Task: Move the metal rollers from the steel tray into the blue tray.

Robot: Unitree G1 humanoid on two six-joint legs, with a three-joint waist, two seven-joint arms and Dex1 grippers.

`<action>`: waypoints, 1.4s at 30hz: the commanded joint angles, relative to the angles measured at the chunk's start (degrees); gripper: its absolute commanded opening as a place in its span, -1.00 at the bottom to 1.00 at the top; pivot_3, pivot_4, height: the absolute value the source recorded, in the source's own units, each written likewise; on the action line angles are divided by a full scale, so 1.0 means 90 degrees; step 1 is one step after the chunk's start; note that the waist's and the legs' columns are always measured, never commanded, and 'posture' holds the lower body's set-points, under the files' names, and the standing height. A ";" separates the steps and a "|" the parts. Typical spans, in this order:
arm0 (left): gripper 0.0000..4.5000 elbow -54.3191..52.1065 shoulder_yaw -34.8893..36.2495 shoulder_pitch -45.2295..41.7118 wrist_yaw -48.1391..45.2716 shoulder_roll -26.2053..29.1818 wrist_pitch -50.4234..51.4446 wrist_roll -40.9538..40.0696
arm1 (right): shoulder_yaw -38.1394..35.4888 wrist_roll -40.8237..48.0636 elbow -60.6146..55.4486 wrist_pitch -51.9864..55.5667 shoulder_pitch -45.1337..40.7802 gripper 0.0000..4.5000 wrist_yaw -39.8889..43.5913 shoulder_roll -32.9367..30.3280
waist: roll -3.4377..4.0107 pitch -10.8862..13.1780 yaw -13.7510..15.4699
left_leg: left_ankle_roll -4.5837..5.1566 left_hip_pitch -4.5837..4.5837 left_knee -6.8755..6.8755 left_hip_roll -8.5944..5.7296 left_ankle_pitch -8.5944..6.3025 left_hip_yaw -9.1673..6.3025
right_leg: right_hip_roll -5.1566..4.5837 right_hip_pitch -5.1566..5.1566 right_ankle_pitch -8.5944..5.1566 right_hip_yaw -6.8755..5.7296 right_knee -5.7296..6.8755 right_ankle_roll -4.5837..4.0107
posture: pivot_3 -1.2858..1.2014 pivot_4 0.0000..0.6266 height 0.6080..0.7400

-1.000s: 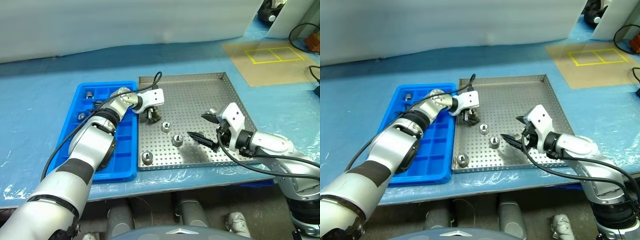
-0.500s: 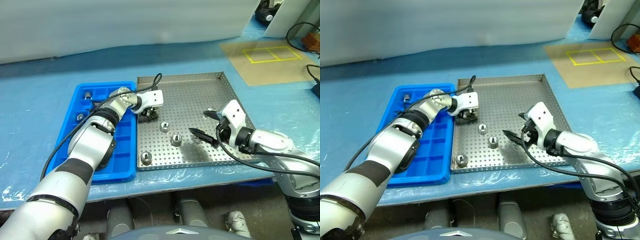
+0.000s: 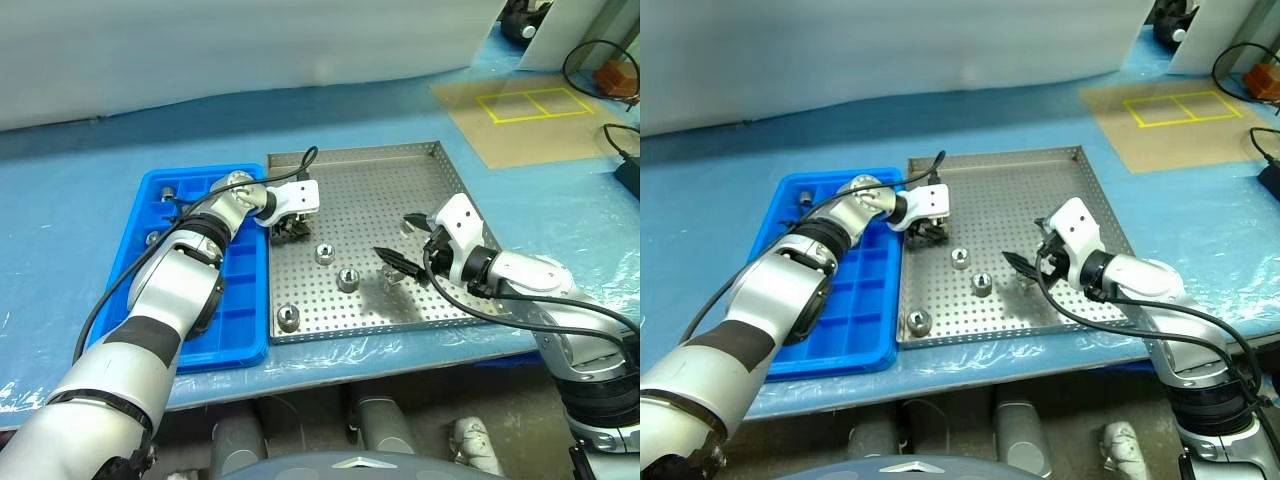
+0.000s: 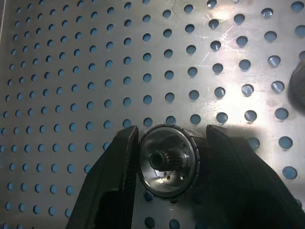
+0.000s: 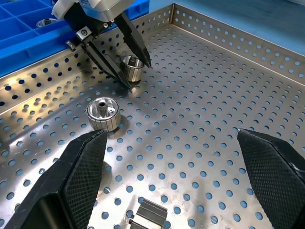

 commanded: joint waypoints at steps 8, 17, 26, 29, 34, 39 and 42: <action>-0.16 -0.0495 0.1488 -0.0161 -0.1569 0.0215 0.0243 -0.1708 | 0.0252 0.0014 0.0400 -0.0388 -0.0715 1.00 0.0386 0.0306 | -0.0002 0.0003 0.0158 | 0.0005 -0.0037 -0.0003 -0.0007 -0.0003 0.0000 | -0.0001 -0.0031 0.0004 0.0000 0.0000 -0.0008 | -0.29 -0.52 1.00; -0.16 -0.2658 0.1752 0.1052 -0.2603 0.1244 0.0954 -0.2491 | 0.0936 -0.0169 0.1472 -0.0913 -0.1756 1.00 0.1249 0.0579 | 0.0002 0.0010 0.0413 | -0.0013 -0.0017 -0.0019 0.0008 0.0008 0.0003 | -0.0004 -0.0033 0.0005 -0.0005 0.0018 -0.0012 | -0.13 -0.52 1.00; -0.16 -0.6691 0.2880 0.2909 -0.1964 0.2476 0.3951 -0.4053 | 0.1663 -0.0673 0.3365 -0.1982 -0.3101 1.00 0.2166 0.1423 | 0.0002 0.0020 0.0755 | -0.0030 -0.0024 -0.0033 0.0015 0.0017 0.0002 | -0.0008 -0.0045 0.0001 -0.0022 0.0030 -0.0022 | 0.07 -0.52 1.00; -0.16 -0.7819 0.3153 0.3780 -0.1615 0.2805 0.4579 -0.4321 | 0.1753 -0.0831 0.3976 -0.2353 -0.3416 1.00 0.2395 0.1705 | 0.0003 0.0020 0.0867 | -0.0035 -0.0026 -0.0048 0.0016 0.0020 0.0001 | -0.0009 -0.0049 -0.0004 -0.0032 0.0029 -0.0030 | 0.12 -0.52 1.00; -0.16 -0.9039 0.3641 0.5393 -0.1127 0.3257 0.4814 -0.4479 | 0.1811 -0.1002 0.4680 -0.2819 -0.3747 1.00 0.2758 0.2047 | -0.0001 0.0023 0.0961 | -0.0044 -0.0028 -0.0072 0.0018 0.0026 -0.0003 | -0.0008 -0.0056 -0.0008 -0.0042 0.0026 -0.0034 | 0.18 -0.52 1.00; -0.16 -0.9343 0.4377 0.6158 -0.0683 0.3528 0.4933 -0.4755 | 0.1753 -0.1066 0.5041 -0.3026 -0.3909 1.00 0.2974 0.2215 | -0.0015 0.0031 0.1156 | -0.0070 -0.0042 -0.0077 0.0032 0.0042 -0.0029 | -0.0005 -0.0059 -0.0013 -0.0081 0.0039 -0.0044 | 0.21 -0.52 1.00; -0.16 -0.9158 0.4636 0.6585 -0.0489 0.3571 0.4786 -0.4742 | 0.1751 -0.1115 0.5108 -0.3081 -0.3918 1.00 0.3043 0.2306 | -0.0014 0.0030 0.1192 | -0.0068 -0.0031 -0.0079 0.0023 0.0041 -0.0030 | -0.0009 -0.0050 -0.0014 -0.0074 0.0035 -0.0043 | 0.22 -0.52 1.00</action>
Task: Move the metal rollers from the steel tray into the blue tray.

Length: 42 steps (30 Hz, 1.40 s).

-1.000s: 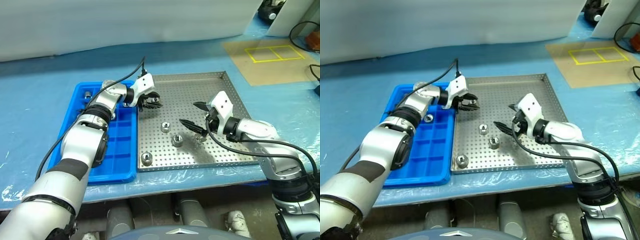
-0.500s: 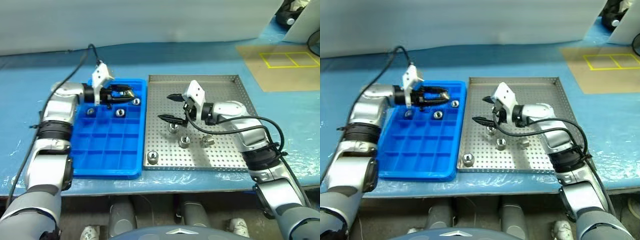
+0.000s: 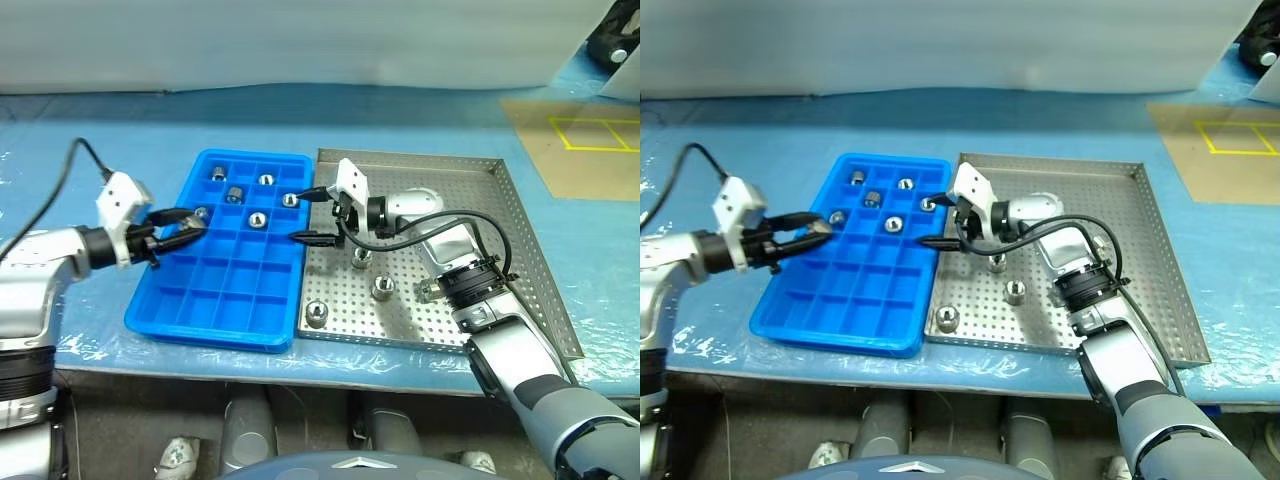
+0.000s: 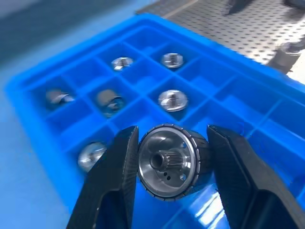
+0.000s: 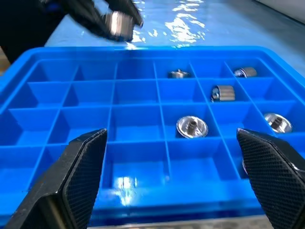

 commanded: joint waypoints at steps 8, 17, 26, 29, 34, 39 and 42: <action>-0.16 0.0772 0.0035 0.0189 0.0642 -0.0191 -0.0386 -0.0096 | -0.0232 0.0227 -0.0274 0.0132 -0.0110 1.00 0.0335 0.0094 | -0.0002 -0.0001 0.0106 | -0.0004 -0.0004 -0.0002 0.0002 0.0002 -0.0007 | 0.0003 -0.0001 0.0000 -0.0005 0.0002 -0.0001 | 0.22 -0.52 1.00; -0.16 0.0881 -0.0683 0.0247 0.0377 -0.0149 -0.0440 -0.0052 | -0.0259 0.0139 -0.0531 0.0288 0.0001 1.00 0.0328 -0.0004 | -0.0003 -0.0002 0.0096 | -0.0009 0.0002 0.0000 0.0000 0.0006 -0.0016 | 0.0004 0.0004 0.0000 -0.0007 0.0010 -0.0001 | 0.18 -0.52 1.00; -0.16 0.1061 -0.0935 0.0739 0.0146 0.0305 -0.0503 0.0098 | -0.0218 0.0072 -0.0671 0.0318 0.0201 1.00 0.0162 -0.0049 | -0.0004 -0.0006 0.0048 | -0.0018 0.0032 -0.0016 -0.0001 0.0011 -0.0014 | 0.0010 0.0009 -0.0002 0.0005 0.0014 -0.0002 | 0.17 -0.52 1.00; -0.16 0.1090 -0.0987 0.0749 0.0105 0.0367 -0.0560 0.0113 | -0.0215 0.0066 -0.0657 0.0310 0.0200 1.00 0.0141 -0.0028 | -0.0004 -0.0006 0.0031 | -0.0027 0.0043 -0.0021 -0.0001 0.0017 -0.0014 | 0.0013 0.0008 -0.0003 0.0010 0.0026 -0.0004 | 0.17 -0.52 1.00; 0.15 0.1311 -0.1062 0.0751 0.0150 0.0429 -0.0697 0.0181 | -0.0205 0.0031 -0.0593 0.0252 0.0199 1.00 0.0091 0.0003 | -0.0002 -0.0007 0.0011 | -0.0033 0.0057 -0.0026 -0.0001 0.0020 -0.0014 | 0.0015 0.0007 -0.0008 0.0014 0.0043 -0.0013 | 0.17 -0.52 1.00; 0.81 0.1749 -0.1146 0.0465 0.0327 0.0463 -0.0930 0.0360 | -0.0224 0.0025 -0.0619 0.0258 0.0225 1.00 0.0016 -0.0003 | -0.0001 -0.0007 -0.0019 | -0.0041 0.0075 -0.0031 -0.0001 0.0025 -0.0014 | 0.0015 0.0007 -0.0015 0.0015 0.0077 -0.0019 | 0.16 -0.52 1.00; 0.81 0.1790 -0.1148 0.0288 0.0236 0.0469 -0.1003 0.0295 | -0.0232 0.0020 -0.0650 0.0272 0.0251 1.00 -0.0026 -0.0021 | -0.0002 -0.0007 -0.0067 | -0.0050 0.0088 -0.0033 -0.0002 0.0030 -0.0016 | 0.0014 0.0009 -0.0027 0.0015 0.0090 0.0001 | 0.15 -0.52 1.00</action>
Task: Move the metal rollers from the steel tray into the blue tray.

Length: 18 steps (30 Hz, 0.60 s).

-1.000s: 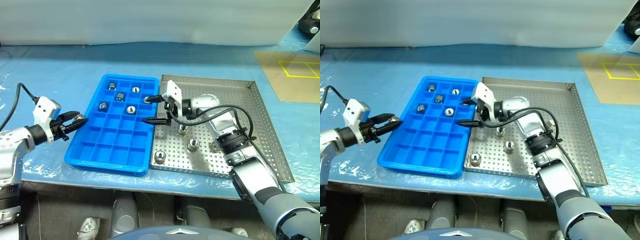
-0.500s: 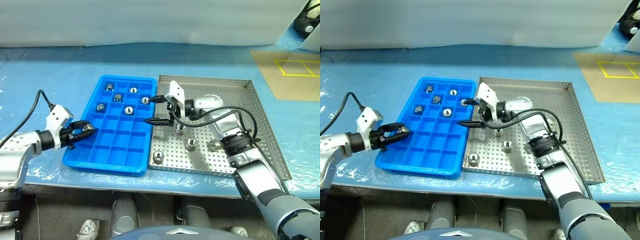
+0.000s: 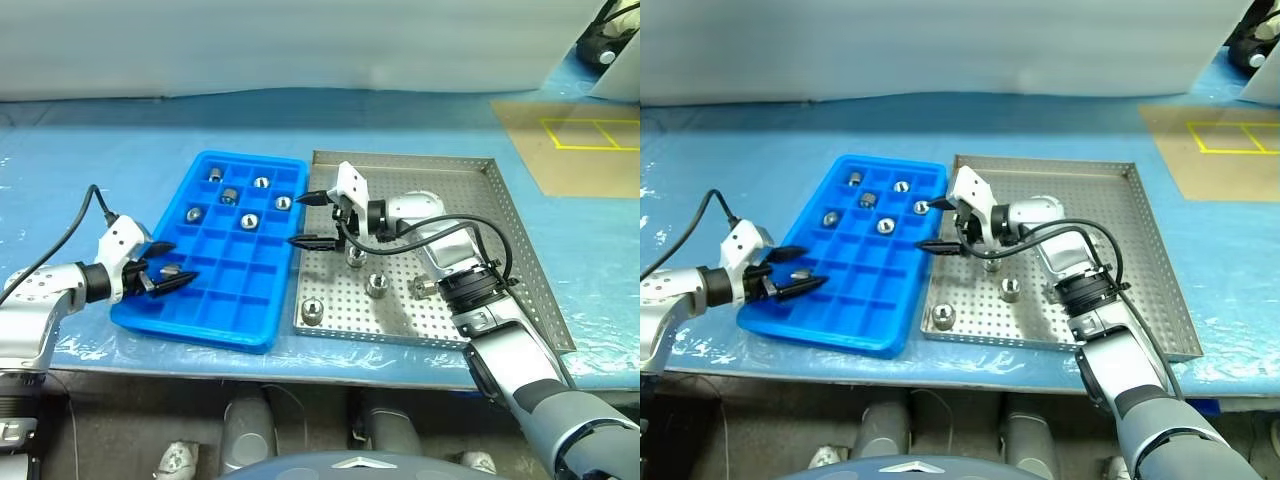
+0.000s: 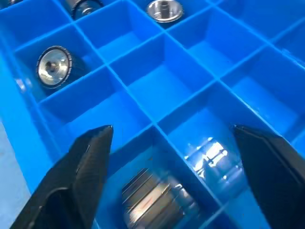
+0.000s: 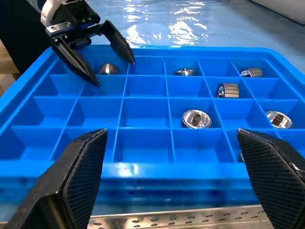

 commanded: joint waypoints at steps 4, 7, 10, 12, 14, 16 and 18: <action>0.81 0.0273 -0.0120 -0.0627 0.0184 -0.0008 -0.0155 0.0179 | -0.0177 0.0032 -0.0399 -0.0012 0.0097 1.00 -0.0132 -0.0087 | -0.0001 0.0000 -0.0016 | -0.0012 -0.0003 0.0000 0.0000 0.0007 -0.0005 | 0.0000 -0.0001 -0.0003 -0.0006 0.0004 0.0005 | 0.12 -0.52 1.00; 0.81 0.0086 -0.0296 -0.1135 0.0140 -0.0257 -0.0117 0.0031 | -0.0229 0.0056 -0.0570 0.0087 0.0192 1.00 -0.0199 -0.0187 | -0.0001 0.0000 -0.0005 | -0.0014 -0.0016 0.0007 -0.0001 0.0009 -0.0007 | -0.0001 -0.0001 0.0016 -0.0008 -0.0001 -0.0027 | 0.09 -0.52 1.00; 0.81 -0.0011 -0.0438 -0.1736 0.0063 -0.0581 0.0124 -0.0195 | -0.0295 0.0070 -0.0781 0.0215 0.0316 1.00 -0.0299 -0.0314 | -0.0004 0.0000 0.0006 | -0.0020 -0.0033 0.0014 -0.0002 0.0013 -0.0007 | -0.0002 -0.0003 0.0017 -0.0011 -0.0014 -0.0028 | 0.06 -0.52 1.00; 0.81 0.0076 -0.0599 -0.2095 -0.0047 -0.0758 0.0166 -0.0220 | -0.0349 0.0086 -0.0967 0.0326 0.0419 1.00 -0.0380 -0.0403 | -0.0005 0.0000 0.0003 | -0.0022 -0.0044 0.0019 -0.0002 0.0014 -0.0008 | -0.0002 -0.0006 0.0017 -0.0013 -0.0020 -0.0029 | 0.04 -0.52 1.00; 0.81 0.0230 -0.0774 -0.2327 -0.0166 -0.0876 0.0094 -0.0150 | -0.0406 0.0096 -0.1138 0.0432 0.0516 1.00 -0.0463 -0.0473 | -0.0005 0.0000 -0.0047 | -0.0021 -0.0045 0.0020 -0.0002 0.0014 -0.0008 | -0.0002 -0.0007 0.0017 -0.0012 -0.0023 -0.0028 | 0.02 -0.52 1.00; 0.81 0.0321 -0.0990 -0.2548 -0.0289 -0.1022 0.0028 -0.0087 | -0.0463 0.0098 -0.1317 0.0531 0.0628 1.00 -0.0565 -0.0556 | -0.0005 0.0000 -0.0099 | -0.0021 -0.0043 0.0019 -0.0003 0.0014 -0.0007 | 0.0000 -0.0009 0.0017 -0.0008 -0.0023 -0.0028 | -0.01 -0.52 1.00; 0.81 0.0345 -0.1183 -0.2769 -0.0399 -0.1206 -0.0015 -0.0080 | -0.0514 0.0110 -0.1484 0.0627 0.0729 1.00 -0.0659 -0.0629 | -0.0005 0.0000 -0.0142 | -0.0023 -0.0040 0.0016 -0.0002 0.0015 -0.0007 | 0.0001 -0.0010 0.0017 -0.0008 -0.0023 -0.0028 | -0.03 -0.52 1.00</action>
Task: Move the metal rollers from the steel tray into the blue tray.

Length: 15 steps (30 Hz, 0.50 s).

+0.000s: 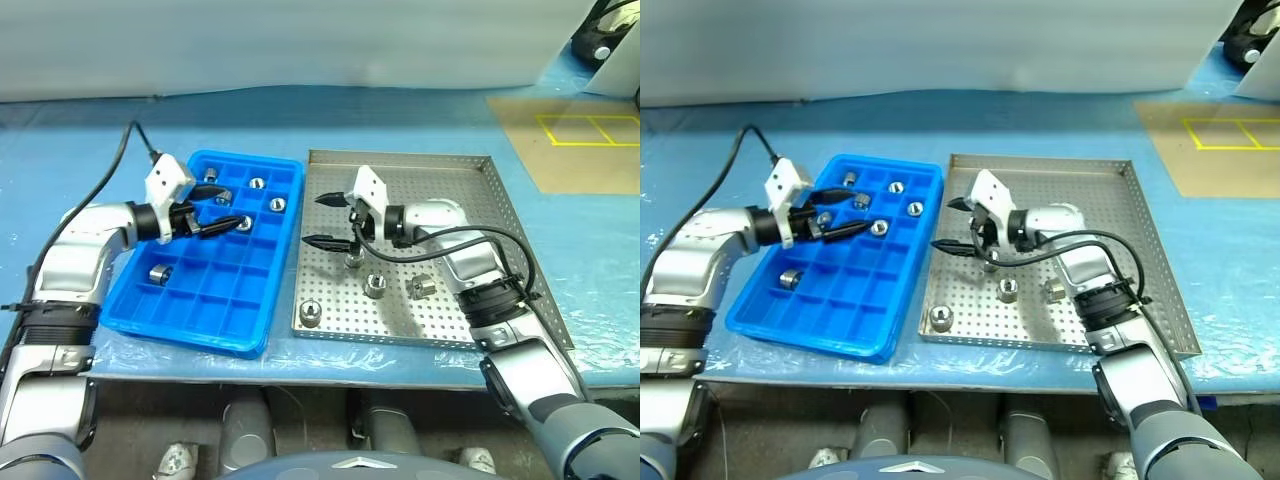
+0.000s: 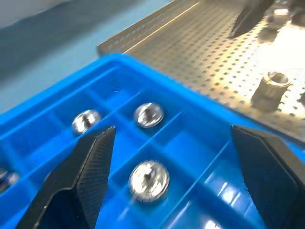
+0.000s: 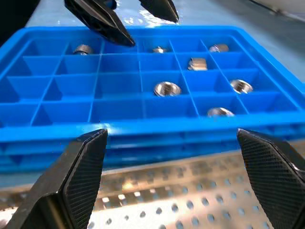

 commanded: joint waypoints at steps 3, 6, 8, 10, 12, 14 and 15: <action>0.81 0.0098 -0.0532 -0.0609 -0.0339 -0.0531 -0.0327 0.0060 | -0.0310 0.0133 -0.0721 0.0256 0.0186 1.00 -0.0268 -0.0130 | -0.0001 0.0000 -0.0074 | -0.0001 -0.0003 0.0004 0.0000 0.0001 0.0000 | -0.0001 0.0000 0.0000 0.0000 0.0001 0.0000 | -0.06 -0.52 1.00; 0.81 0.0541 -0.0907 -0.0996 -0.0521 -0.0994 -0.0716 0.0258 | -0.0434 0.0163 -0.1008 0.0441 0.0353 1.00 -0.0422 -0.0230 | -0.0001 0.0000 -0.0089 | 0.0000 -0.0006 0.0015 -0.0002 0.0001 0.0000 | -0.0002 0.0003 0.0001 0.0001 0.0003 0.0000 | -0.09 -0.52 1.00; 0.81 0.0977 -0.1097 -0.1232 -0.0651 -0.1238 -0.0969 0.0415 | -0.0508 0.0189 -0.1171 0.0549 0.0453 1.00 -0.0505 -0.0300 | -0.0001 0.0000 -0.0118 | 0.0001 -0.0005 0.0021 -0.0003 0.0000 0.0000 | -0.0002 0.0006 0.0001 0.0003 0.0006 0.0001 | -0.12 -0.52 1.00; 0.81 0.1552 -0.1285 -0.1551 -0.0769 -0.1521 -0.1201 0.0584 | -0.0590 0.0180 -0.1320 0.0638 0.0578 1.00 -0.0608 -0.0384 | -0.0001 0.0000 -0.0135 | 0.0003 -0.0003 0.0027 -0.0005 -0.0001 0.0000 | -0.0001 0.0008 0.0002 0.0009 0.0007 0.0002 | -0.14 -0.52 1.00; 0.81 0.2074 -0.1515 -0.1795 -0.0923 -0.1777 -0.1543 0.0818 | -0.0668 0.0197 -0.1494 0.0745 0.0701 1.00 -0.0713 -0.0453 | -0.0001 0.0000 -0.0156 | 0.0004 -0.0003 0.0032 -0.0005 -0.0001 0.0001 | 0.0000 0.0008 0.0003 0.0014 0.0007 0.0003 | -0.16 -0.52 1.00; 0.81 0.2424 -0.1650 -0.1944 -0.1080 -0.2014 -0.1708 0.0924 | -0.0733 0.0227 -0.1687 0.0865 0.0809 1.00 -0.0804 -0.0505 | -0.0001 0.0000 -0.0203 | 0.0007 -0.0003 0.0032 -0.0006 -0.0003 0.0001 | 0.0001 0.0008 0.0003 0.0017 0.0006 0.0004 | -0.18 -0.52 1.00; 0.81 0.2592 -0.1742 -0.1985 -0.1129 -0.2107 -0.1894 0.1045 | -0.0769 0.0240 -0.1783 0.0927 0.0868 1.00 -0.0849 -0.0528 | -0.0002 0.0000 -0.0237 | 0.0009 -0.0003 0.0033 -0.0007 -0.0004 0.0002 | 0.0001 0.0008 0.0003 0.0019 0.0006 0.0004 | -0.19 -0.52 1.00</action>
